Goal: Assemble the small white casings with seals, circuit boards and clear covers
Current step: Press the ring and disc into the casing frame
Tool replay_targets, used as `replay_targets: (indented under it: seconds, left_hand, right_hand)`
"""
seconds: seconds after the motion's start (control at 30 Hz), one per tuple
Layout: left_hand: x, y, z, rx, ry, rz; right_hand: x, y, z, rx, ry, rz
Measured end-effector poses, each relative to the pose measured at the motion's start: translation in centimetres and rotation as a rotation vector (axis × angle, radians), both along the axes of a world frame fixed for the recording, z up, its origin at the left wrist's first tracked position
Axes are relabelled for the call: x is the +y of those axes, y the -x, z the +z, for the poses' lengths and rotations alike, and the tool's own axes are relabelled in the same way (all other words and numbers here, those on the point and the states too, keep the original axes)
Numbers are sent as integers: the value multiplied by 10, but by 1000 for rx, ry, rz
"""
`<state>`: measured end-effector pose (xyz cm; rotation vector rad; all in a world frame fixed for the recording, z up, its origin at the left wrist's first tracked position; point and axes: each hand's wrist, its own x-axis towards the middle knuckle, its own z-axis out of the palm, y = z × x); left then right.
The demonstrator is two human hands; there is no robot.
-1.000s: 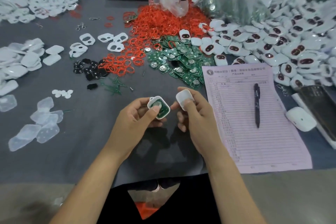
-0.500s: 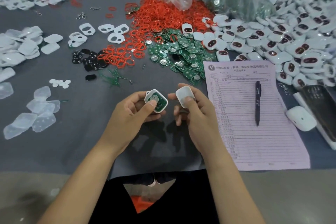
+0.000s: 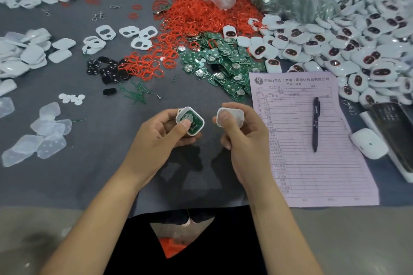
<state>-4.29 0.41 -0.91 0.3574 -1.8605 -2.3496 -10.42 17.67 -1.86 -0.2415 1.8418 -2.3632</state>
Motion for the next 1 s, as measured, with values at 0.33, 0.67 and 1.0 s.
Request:
replay_targets:
  seconds: [0.33,0.67,1.0]
  left_hand:
    - [1,0,1,-20,9,2]
    - [3,0,5,-39,-42,-13]
    - [0,-1,5,-36,-34,-23]
  right_hand:
    - [-5,-2,2,-72,-17,31]
    - [-9,-9,11,53,-102,30]
    - [-11,-11,11,33,-151,52]
